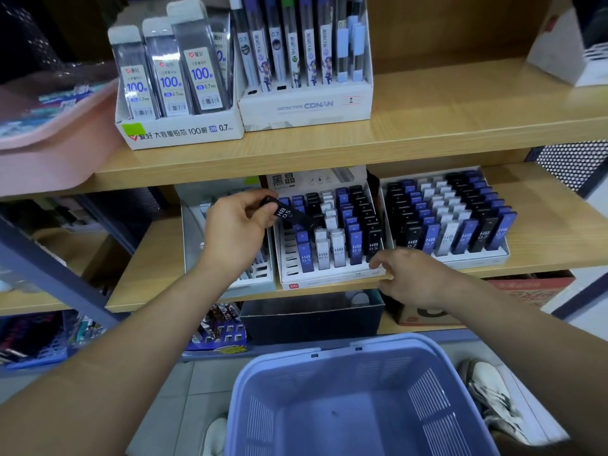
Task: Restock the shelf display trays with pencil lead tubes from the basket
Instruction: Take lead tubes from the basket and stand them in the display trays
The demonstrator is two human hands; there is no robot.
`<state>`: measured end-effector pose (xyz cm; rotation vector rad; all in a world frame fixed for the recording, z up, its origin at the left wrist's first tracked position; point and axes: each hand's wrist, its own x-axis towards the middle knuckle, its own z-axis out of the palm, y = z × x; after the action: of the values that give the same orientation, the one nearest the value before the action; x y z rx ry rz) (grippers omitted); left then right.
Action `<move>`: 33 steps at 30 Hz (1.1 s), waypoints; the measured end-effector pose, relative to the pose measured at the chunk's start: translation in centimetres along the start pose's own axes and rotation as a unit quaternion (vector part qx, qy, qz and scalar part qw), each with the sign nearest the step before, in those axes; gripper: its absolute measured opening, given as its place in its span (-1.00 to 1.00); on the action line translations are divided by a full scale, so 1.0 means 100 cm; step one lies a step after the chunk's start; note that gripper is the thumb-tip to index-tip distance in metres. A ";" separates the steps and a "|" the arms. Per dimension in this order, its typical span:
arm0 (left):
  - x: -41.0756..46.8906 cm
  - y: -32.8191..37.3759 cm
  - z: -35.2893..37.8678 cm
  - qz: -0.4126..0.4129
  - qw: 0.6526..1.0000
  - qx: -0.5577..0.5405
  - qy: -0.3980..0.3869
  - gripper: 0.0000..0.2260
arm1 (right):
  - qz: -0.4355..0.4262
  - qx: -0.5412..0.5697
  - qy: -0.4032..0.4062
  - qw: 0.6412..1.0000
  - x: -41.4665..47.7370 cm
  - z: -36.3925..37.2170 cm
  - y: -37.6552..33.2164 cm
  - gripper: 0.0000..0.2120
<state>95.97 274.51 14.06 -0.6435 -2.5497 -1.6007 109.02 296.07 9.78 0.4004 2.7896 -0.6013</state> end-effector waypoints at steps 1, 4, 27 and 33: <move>0.001 0.000 0.003 0.006 1.000 0.005 -0.002 -0.81 | 0.002 0.005 0.000 1.000 0.001 0.001 0.001 -0.59; 0.002 -0.005 0.011 0.037 0.997 0.060 -0.012 -0.79 | 0.003 0.013 -0.003 1.000 0.003 0.004 0.000 -0.57; 0.022 -0.016 0.053 0.039 0.988 0.126 -0.080 -0.82 | 0.015 0.054 0.045 0.997 0.008 0.001 0.008 -0.64; 0.027 -0.010 0.053 0.076 0.971 0.196 -0.113 -0.80 | 0.007 0.040 0.048 0.998 0.007 0.004 0.008 -0.65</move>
<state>94.03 279.64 11.54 -0.9887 -2.7765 -0.9839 108.71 296.69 8.92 0.4773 2.8578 -0.7117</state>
